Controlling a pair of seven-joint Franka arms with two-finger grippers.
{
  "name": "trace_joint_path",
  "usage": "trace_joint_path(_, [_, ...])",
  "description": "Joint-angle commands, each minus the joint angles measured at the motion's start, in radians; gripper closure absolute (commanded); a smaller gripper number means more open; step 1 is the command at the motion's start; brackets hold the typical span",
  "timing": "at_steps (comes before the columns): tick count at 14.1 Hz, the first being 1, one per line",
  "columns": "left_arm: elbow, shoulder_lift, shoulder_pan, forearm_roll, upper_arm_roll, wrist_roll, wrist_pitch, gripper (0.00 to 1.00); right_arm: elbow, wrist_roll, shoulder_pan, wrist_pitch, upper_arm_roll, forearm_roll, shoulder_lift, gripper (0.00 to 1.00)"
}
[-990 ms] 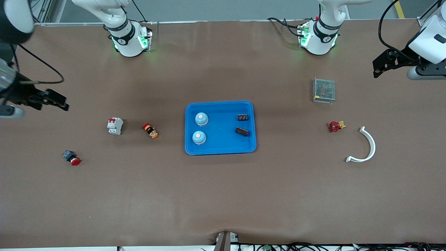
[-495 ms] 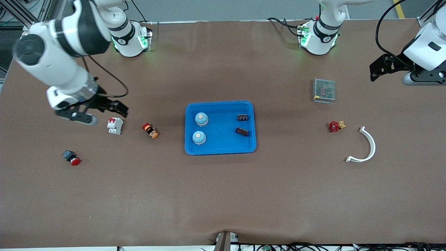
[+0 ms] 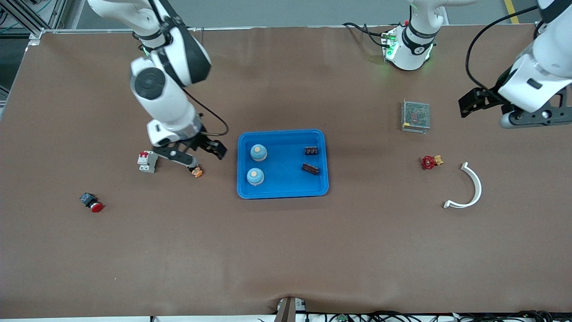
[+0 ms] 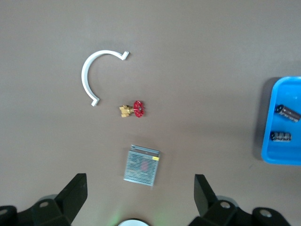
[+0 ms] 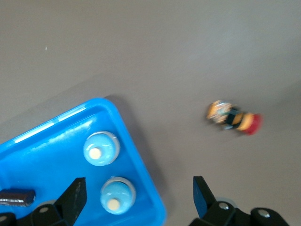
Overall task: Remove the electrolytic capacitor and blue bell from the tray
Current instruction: 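Lower the right gripper onto a bell while the left gripper reaches a capacitor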
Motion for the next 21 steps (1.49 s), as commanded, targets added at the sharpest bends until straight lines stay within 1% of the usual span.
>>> trace_joint_path(1, [-0.005, 0.044, -0.002, 0.002, -0.06, -0.172, 0.023, 0.0, 0.014, 0.059, 0.034, 0.079, -0.012, 0.002, 0.1, 0.0])
trace_joint_path(4, [-0.083, 0.049, -0.002, -0.001, -0.098, -0.315, 0.112, 0.0, 0.021, 0.059, 0.052, 0.098, -0.01, 0.005, 0.164, 0.0])
trace_joint_path(6, [-0.149, 0.053, -0.002, -0.039, -0.124, -0.428, 0.185, 0.0, 0.022, 0.059, 0.071, 0.099, -0.01, 0.025, 0.186, 0.0])
trace_joint_path(9, [-0.206, 0.092, -0.002, -0.045, -0.176, -0.582, 0.277, 0.0, 0.036, 0.061, 0.131, 0.122, -0.012, 0.107, 0.203, 0.0])
trace_joint_path(11, [-0.229, 0.131, -0.013, -0.045, -0.204, -0.692, 0.347, 0.0, 0.036, 0.074, 0.164, 0.168, -0.012, 0.127, 0.227, 0.0])
trace_joint_path(15, [-0.229, 0.245, -0.094, -0.042, -0.213, -0.971, 0.451, 0.0, 0.036, 0.111, 0.2, 0.23, -0.013, 0.127, 0.283, 0.0])
trace_joint_path(18, [-0.217, 0.332, -0.165, -0.032, -0.213, -1.154, 0.569, 0.0, 0.037, 0.111, 0.206, 0.245, -0.015, 0.125, 0.312, 0.0])
trace_joint_path(19, [-0.202, 0.36, -0.18, -0.032, -0.213, -1.188, 0.6, 0.0, 0.037, 0.111, 0.206, 0.25, -0.013, 0.124, 0.316, 0.0])
trace_joint_path(21, [-0.148, 0.423, -0.222, -0.012, -0.21, -1.244, 0.612, 0.03, 0.039, 0.111, 0.217, 0.25, -0.015, 0.121, 0.323, 0.0])
